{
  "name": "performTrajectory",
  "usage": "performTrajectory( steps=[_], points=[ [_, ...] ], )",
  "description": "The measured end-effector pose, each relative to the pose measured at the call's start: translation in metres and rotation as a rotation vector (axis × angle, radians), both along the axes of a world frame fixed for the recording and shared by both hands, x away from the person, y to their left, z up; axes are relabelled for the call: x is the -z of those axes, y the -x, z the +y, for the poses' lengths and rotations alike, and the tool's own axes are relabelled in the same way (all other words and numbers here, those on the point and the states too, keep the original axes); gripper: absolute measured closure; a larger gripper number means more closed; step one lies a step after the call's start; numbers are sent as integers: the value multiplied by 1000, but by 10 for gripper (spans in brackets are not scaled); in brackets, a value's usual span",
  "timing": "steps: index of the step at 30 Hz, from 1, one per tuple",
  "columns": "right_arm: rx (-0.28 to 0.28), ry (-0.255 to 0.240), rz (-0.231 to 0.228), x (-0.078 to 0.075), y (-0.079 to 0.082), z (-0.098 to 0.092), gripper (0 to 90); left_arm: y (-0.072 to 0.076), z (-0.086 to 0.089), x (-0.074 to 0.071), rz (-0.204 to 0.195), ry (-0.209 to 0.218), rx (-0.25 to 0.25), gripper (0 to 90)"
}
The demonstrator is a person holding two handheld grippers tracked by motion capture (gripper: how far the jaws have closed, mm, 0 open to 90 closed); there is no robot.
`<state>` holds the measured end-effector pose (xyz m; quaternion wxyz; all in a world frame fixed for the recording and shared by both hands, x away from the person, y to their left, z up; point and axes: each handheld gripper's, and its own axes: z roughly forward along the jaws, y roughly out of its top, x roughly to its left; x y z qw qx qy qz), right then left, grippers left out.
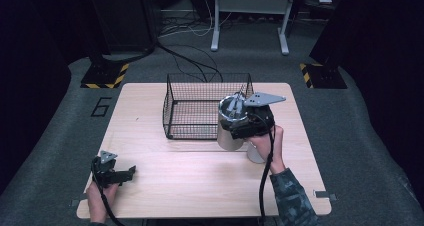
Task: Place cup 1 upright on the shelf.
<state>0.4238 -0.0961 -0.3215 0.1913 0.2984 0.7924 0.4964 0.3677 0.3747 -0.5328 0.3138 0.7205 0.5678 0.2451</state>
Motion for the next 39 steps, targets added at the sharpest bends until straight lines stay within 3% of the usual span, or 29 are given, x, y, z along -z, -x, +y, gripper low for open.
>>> performTrajectory(
  steps=[21,39],
  points=[
    [8,0,-9,-20,-36,25,36,0,0,0,-3,-2,9,12],
    [19,3,-4,-22,-61,43,35,0,1,0,5,-4,16,12]
  ],
)
